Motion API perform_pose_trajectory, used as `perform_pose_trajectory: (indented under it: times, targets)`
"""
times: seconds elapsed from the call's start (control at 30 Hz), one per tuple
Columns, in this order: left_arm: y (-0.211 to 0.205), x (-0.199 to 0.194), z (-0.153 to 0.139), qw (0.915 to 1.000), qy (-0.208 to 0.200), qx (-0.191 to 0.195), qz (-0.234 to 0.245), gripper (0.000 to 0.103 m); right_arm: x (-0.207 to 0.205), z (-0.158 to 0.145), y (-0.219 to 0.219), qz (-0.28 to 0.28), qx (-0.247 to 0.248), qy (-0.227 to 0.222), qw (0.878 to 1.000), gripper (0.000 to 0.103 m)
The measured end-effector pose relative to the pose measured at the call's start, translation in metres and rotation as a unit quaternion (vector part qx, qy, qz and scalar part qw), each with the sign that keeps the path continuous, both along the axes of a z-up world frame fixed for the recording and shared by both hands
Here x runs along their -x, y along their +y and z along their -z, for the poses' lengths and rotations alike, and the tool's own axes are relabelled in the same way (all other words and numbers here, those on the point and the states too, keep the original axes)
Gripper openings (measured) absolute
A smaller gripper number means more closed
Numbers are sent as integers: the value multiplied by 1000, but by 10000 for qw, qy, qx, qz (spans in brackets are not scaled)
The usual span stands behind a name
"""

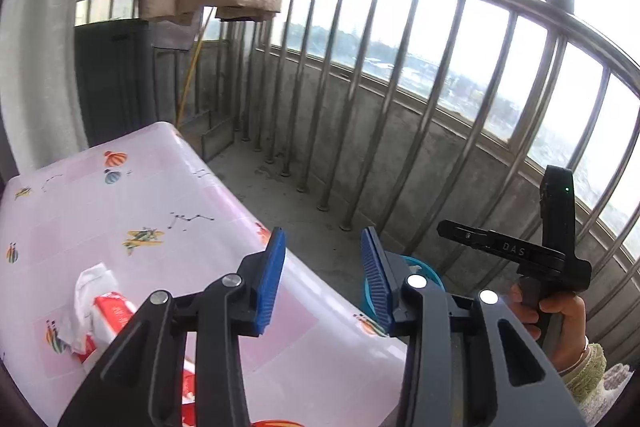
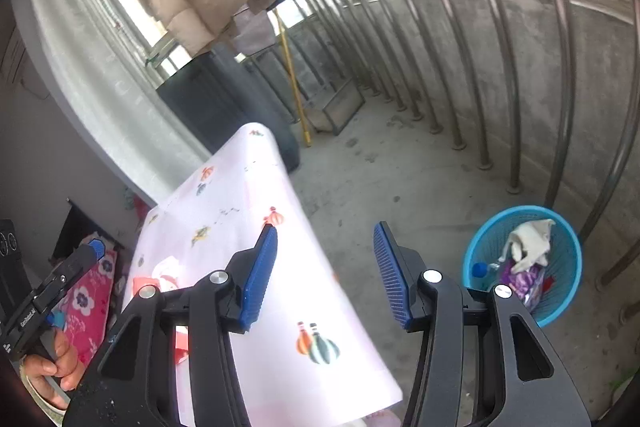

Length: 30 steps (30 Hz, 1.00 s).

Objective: Collect trash
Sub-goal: 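Move both tools back to the table toward the tissue and red packets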

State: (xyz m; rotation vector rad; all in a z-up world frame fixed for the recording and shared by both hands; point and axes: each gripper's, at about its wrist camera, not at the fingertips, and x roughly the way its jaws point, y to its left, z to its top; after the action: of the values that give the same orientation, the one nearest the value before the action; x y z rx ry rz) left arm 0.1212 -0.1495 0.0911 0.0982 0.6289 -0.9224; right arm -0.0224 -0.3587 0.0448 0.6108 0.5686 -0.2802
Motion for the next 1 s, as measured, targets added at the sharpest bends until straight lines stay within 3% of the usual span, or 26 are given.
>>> perform_pose_trajectory:
  times: [0.17,0.47,0.67,1.0]
  targets:
    - [70,-12,0,9957,-18,285,-886,38,-44,-4,45,-822,213,267,9960,48]
    - [181,-28,12,9770,164,477,-2073,38,-97,4,125,-1973,431,655,9772,48]
    - [218,-34,27,9670,363,466,-2480,38,-98,10,159,-2237,528,806,9699,54]
    - [245,-46,47,9552,646,504,-2843,38,-96,15,184,-2399,680,898,9642,56]
